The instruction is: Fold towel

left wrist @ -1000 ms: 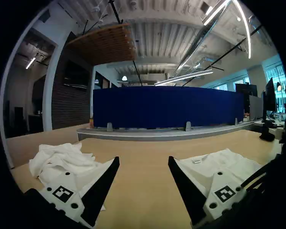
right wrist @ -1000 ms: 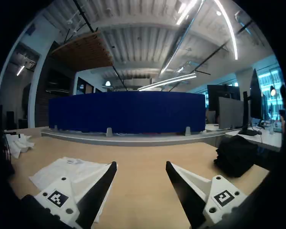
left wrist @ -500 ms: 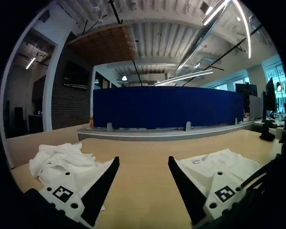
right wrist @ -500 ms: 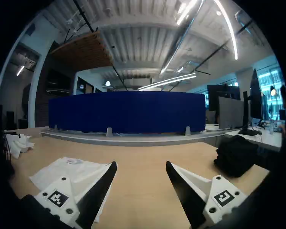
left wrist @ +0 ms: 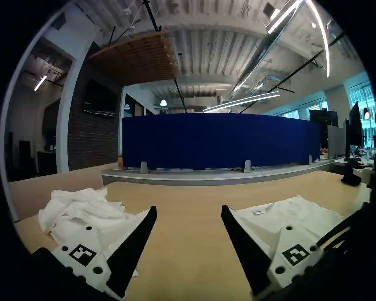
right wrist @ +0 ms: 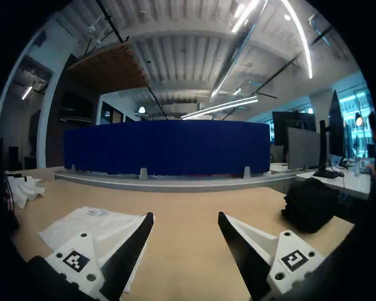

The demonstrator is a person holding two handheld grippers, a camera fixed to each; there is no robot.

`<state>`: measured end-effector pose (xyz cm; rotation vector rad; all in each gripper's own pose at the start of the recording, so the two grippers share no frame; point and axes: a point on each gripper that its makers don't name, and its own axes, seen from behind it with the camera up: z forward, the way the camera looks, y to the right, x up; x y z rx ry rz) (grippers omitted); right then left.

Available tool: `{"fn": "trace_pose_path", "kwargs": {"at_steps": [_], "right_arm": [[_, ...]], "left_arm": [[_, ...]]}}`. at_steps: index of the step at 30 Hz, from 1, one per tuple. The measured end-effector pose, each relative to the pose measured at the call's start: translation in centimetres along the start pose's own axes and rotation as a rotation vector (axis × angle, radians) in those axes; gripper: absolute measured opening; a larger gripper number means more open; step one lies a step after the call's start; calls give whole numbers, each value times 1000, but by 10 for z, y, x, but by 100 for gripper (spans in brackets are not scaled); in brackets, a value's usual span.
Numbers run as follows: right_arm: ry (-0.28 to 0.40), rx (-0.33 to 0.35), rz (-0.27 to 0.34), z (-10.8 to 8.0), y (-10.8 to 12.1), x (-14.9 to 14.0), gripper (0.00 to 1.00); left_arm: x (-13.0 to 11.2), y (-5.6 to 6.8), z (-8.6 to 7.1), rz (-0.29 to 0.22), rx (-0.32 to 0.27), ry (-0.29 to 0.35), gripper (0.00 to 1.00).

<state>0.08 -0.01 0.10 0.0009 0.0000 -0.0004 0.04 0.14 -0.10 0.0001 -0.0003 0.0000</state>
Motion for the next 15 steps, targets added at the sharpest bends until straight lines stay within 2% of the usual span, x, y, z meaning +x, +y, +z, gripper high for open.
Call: {"fn": "trace_pose_path", "kwargs": {"at_steps": [11, 15], "right_arm": [[-7, 7, 1, 0, -1, -3, 100], [-7, 8, 12, 0, -4, 13, 100]], "left_arm": [[-3, 0, 0, -1, -4, -6, 95], [13, 1, 1, 0, -16, 0, 95]]}}
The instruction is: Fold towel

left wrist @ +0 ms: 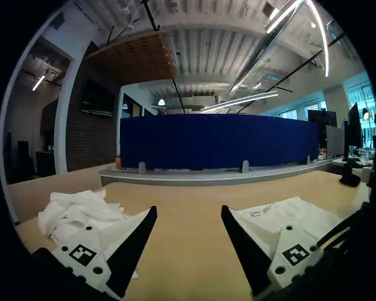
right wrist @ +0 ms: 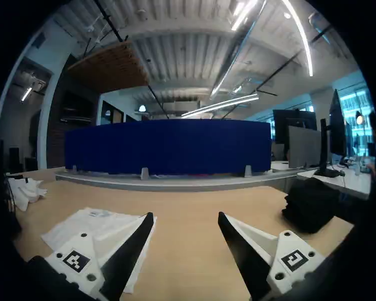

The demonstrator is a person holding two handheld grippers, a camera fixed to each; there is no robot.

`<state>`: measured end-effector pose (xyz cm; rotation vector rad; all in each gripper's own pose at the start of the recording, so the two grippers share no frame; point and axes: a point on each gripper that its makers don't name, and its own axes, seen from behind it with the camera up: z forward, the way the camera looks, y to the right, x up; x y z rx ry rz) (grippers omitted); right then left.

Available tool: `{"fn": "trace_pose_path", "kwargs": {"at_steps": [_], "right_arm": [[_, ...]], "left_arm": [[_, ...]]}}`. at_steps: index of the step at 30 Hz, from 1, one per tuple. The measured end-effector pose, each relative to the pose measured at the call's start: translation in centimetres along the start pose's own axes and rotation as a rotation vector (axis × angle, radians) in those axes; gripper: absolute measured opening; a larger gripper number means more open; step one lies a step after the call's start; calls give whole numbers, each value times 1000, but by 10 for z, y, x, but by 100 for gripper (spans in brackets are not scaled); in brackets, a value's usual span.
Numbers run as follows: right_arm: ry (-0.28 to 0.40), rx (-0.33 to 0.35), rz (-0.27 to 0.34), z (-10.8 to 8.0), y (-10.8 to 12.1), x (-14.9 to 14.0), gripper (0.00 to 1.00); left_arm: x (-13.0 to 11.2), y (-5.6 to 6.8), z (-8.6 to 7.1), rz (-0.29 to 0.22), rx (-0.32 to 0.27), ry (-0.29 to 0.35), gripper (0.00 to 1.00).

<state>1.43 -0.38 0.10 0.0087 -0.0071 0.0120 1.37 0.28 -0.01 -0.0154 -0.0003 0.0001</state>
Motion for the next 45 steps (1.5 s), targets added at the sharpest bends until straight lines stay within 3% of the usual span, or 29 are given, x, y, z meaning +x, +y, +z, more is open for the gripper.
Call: {"fn": "trace_pose_path", "kwargs": {"at_steps": [14, 23, 29, 32, 45], "right_arm": [[10, -1, -5, -8, -7, 117, 100], [16, -4, -10, -6, -4, 181, 100], [7, 22, -29, -1, -4, 197, 100], [-16, 59, -41, 0, -9, 197, 100], [-259, 377, -176, -16, -58, 167, 100]], "left_arm": [[135, 5, -7, -13, -8, 22, 95], [190, 17, -11, 14, -17, 0, 95], [199, 29, -9, 19, -60, -31, 95], [198, 45, -9, 31, -122, -61, 95], [178, 113, -25, 104, -438, -230, 95]]}}
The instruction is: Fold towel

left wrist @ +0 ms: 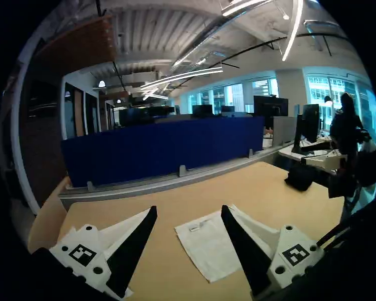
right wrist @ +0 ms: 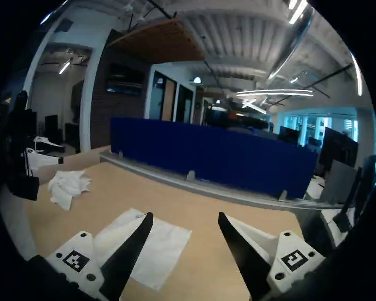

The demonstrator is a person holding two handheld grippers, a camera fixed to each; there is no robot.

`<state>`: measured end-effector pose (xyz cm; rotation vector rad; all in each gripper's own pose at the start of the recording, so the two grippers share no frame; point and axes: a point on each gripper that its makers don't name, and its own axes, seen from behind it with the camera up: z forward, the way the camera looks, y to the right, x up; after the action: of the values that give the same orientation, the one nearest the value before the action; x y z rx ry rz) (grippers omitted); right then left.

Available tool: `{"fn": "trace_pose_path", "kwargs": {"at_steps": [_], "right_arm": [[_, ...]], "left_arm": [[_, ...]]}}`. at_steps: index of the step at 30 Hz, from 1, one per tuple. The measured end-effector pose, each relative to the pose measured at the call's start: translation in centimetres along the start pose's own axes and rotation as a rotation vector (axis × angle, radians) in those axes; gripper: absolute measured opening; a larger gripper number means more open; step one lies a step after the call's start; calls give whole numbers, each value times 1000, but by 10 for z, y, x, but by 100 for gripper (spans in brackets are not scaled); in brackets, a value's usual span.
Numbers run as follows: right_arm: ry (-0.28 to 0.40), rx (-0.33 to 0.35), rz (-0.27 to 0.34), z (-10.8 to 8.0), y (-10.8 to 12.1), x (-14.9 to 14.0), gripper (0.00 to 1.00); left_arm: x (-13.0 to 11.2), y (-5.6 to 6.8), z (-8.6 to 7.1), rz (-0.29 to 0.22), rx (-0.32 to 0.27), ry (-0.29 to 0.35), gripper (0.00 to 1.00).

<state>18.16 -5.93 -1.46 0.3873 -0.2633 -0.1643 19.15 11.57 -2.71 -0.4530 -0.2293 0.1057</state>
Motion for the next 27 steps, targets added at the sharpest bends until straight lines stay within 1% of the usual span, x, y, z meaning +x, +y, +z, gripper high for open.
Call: {"fn": "trace_pose_path", "kwargs": {"at_steps": [2, 5, 8, 11, 15, 23, 27], "right_arm": [[-31, 38, -8, 0, -6, -5, 100], [-57, 66, -18, 1, -11, -10, 100], [-70, 84, -25, 3, -15, -15, 100], [-92, 99, -24, 6, -20, -27, 100], [-135, 107, -23, 12, -24, -50, 100], [-212, 133, -16, 23, -33, -94, 100], [-250, 147, -21, 28, -39, -117, 100]], "left_arm": [[-3, 8, 2, 1, -36, -19, 95], [-11, 16, 4, 12, -63, -45, 95], [-23, 21, 7, 27, -71, -73, 95], [-38, 25, 10, 35, -80, -102, 95], [-62, 30, 16, 35, -99, -151, 95], [-110, 35, 24, 50, -134, -243, 95], [-139, 41, 28, 56, -160, -301, 95]]}}
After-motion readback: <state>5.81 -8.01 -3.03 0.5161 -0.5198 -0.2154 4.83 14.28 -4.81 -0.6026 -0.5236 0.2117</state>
